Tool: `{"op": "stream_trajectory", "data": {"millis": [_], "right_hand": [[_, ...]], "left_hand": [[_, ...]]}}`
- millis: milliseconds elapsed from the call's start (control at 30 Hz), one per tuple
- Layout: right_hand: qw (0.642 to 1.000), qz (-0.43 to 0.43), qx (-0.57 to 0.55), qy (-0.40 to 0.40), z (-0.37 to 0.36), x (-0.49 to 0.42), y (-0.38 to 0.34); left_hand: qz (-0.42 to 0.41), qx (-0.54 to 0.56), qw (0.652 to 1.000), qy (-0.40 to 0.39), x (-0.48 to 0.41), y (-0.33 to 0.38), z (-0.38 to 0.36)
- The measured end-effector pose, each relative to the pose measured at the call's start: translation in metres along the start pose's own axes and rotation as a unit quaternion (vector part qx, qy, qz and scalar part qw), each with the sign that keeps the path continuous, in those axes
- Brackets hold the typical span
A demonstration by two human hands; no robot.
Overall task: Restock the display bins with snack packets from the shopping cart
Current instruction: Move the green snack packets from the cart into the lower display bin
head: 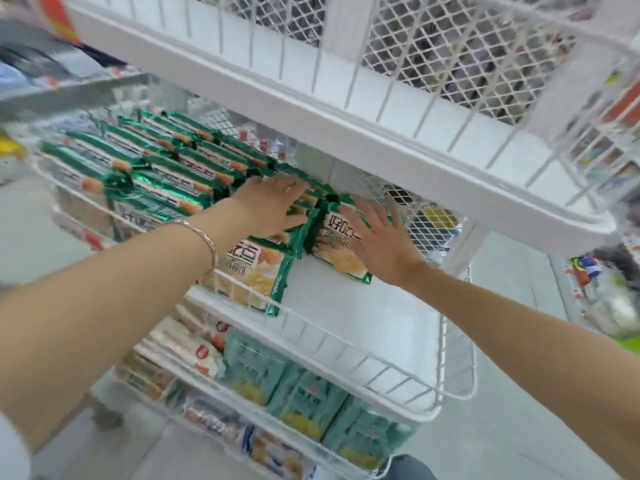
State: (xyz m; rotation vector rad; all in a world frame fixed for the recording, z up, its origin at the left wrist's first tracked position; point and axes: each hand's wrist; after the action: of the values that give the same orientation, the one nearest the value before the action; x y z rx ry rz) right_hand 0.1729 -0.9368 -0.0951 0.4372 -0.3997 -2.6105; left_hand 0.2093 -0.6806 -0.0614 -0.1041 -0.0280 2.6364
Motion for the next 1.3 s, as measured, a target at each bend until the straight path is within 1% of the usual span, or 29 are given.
{"op": "stream_trajectory", "data": {"millis": [100,167,233,367,467,567,667,767,900,1000,1067,1167,1233,1300], "right_hand": [[0.995,-0.062,-0.062,0.038,0.025,-0.031,-0.041],[0.989,-0.097,-0.099,0.040,0.045,-0.050,-0.079],[0.985,-0.112,-0.128,0.036,0.067,-0.068,-0.123],[0.979,-0.080,-0.183,0.026,0.108,-0.112,-0.221],[0.983,-0.037,-0.182,0.000,0.124,-0.144,-0.295],[0.980,0.004,-0.201,-0.011,0.131,-0.169,-0.365],[0.970,0.027,-0.243,-0.012,0.131,-0.189,-0.430],[0.950,0.051,-0.305,-0.044,0.123,-0.202,-0.489],[0.930,0.140,-0.329,-0.085,0.111,-0.220,-0.556],[0.902,0.200,-0.346,-0.160,0.099,-0.243,-0.600],[0.888,0.185,-0.359,-0.219,0.082,-0.267,-0.630],[0.883,0.159,-0.335,-0.288,0.048,-0.296,-0.672],[0.883,0.186,-0.296,-0.313,0.024,-0.304,-0.692],[0.887,0.241,-0.233,-0.318,0.002,-0.303,-0.702]], "left_hand": [[0.040,0.005,0.999,0.002,0.053,-0.047,0.005],[0.063,0.013,0.998,-0.021,0.094,-0.082,0.010],[0.082,0.012,0.996,-0.036,0.138,-0.122,0.014],[0.137,0.033,0.989,-0.034,0.238,-0.207,0.025],[0.207,0.038,0.975,-0.071,0.307,-0.267,0.030],[0.270,0.043,0.958,-0.083,0.364,-0.317,0.027],[0.315,0.075,0.940,-0.104,0.418,-0.351,0.020],[0.364,0.094,0.917,-0.130,0.464,-0.379,0.008],[0.440,0.141,0.877,-0.134,0.517,-0.409,-0.012],[0.490,0.170,0.843,-0.144,0.550,-0.432,-0.033],[0.512,0.178,0.826,-0.156,0.563,-0.450,-0.046],[0.532,0.192,0.806,-0.177,0.563,-0.471,-0.049],[0.534,0.215,0.800,-0.169,0.556,-0.483,-0.057],[0.539,0.261,0.787,-0.147,0.549,-0.493,-0.065]]}}
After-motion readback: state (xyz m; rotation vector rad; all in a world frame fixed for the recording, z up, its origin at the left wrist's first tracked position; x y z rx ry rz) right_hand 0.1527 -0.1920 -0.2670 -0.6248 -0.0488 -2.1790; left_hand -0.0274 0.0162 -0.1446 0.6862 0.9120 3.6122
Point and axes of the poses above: each hand's wrist, its own x-axis away from the middle knuckle, its own z-axis out of the back of the hand, y = z × x, and after that the axes turned 5 degrees about y, right-handed
